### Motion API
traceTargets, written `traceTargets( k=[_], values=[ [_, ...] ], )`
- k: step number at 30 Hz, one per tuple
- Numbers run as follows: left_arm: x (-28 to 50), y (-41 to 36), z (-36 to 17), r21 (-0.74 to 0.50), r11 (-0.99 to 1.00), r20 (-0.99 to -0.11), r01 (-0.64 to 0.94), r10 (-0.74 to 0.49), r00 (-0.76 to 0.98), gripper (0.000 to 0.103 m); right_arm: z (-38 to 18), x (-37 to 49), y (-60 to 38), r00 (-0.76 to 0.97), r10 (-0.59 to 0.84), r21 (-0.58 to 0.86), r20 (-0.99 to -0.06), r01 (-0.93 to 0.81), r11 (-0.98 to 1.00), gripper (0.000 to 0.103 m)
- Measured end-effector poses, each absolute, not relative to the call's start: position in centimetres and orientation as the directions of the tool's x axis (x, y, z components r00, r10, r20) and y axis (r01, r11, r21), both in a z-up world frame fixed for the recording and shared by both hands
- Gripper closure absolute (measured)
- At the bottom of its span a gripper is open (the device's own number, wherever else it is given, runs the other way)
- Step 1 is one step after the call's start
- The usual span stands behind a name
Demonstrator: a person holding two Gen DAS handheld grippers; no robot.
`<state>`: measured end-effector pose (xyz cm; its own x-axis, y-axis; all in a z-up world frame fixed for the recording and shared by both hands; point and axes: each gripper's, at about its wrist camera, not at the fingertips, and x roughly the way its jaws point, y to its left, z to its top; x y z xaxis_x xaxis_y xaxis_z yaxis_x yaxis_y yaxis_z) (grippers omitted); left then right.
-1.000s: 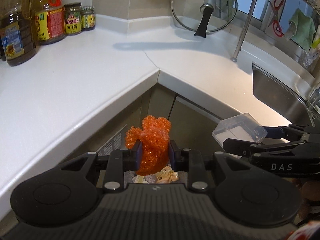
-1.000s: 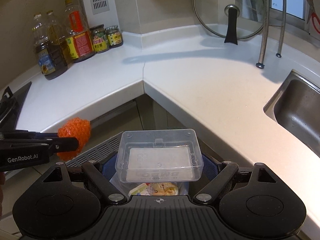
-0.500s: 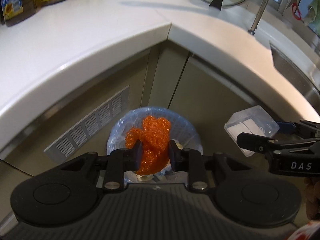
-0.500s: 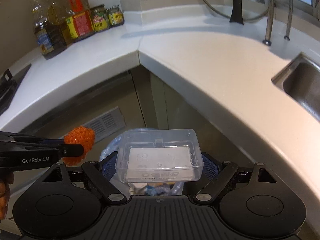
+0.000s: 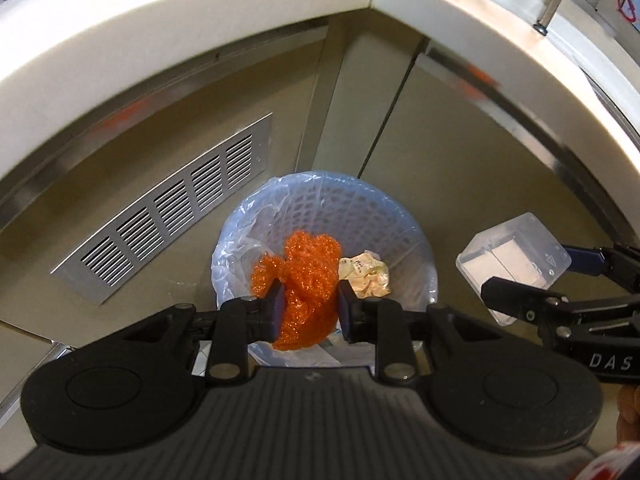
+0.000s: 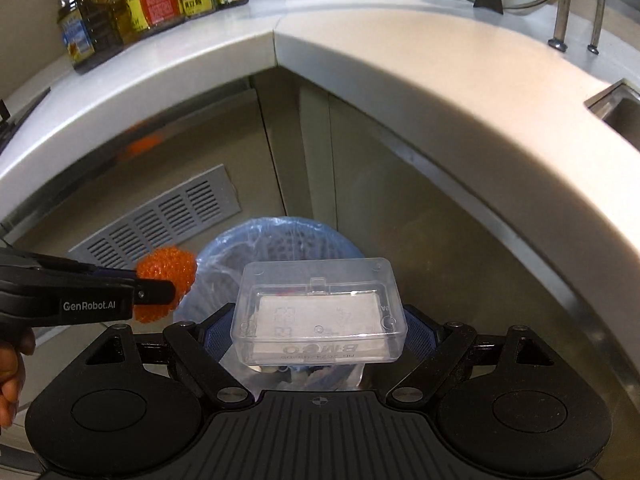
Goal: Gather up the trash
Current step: 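Open the left tool to drop the scrubber while the right tool releases the clear box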
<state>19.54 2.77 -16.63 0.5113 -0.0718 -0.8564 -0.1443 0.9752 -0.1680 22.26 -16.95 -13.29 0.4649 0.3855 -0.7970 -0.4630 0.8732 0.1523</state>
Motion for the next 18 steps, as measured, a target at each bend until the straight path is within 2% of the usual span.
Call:
traceTargets(
  k=[18],
  values=[
    [21.2, 3.0, -19.8, -0.180, 0.974, -0.871, -0.135, -0.094, 0.482, 0.079, -15.5, 23.8, -16.0, 0.438, 0.355, 0.145, -0.826, -0.443, 0.885, 0.018]
  ],
)
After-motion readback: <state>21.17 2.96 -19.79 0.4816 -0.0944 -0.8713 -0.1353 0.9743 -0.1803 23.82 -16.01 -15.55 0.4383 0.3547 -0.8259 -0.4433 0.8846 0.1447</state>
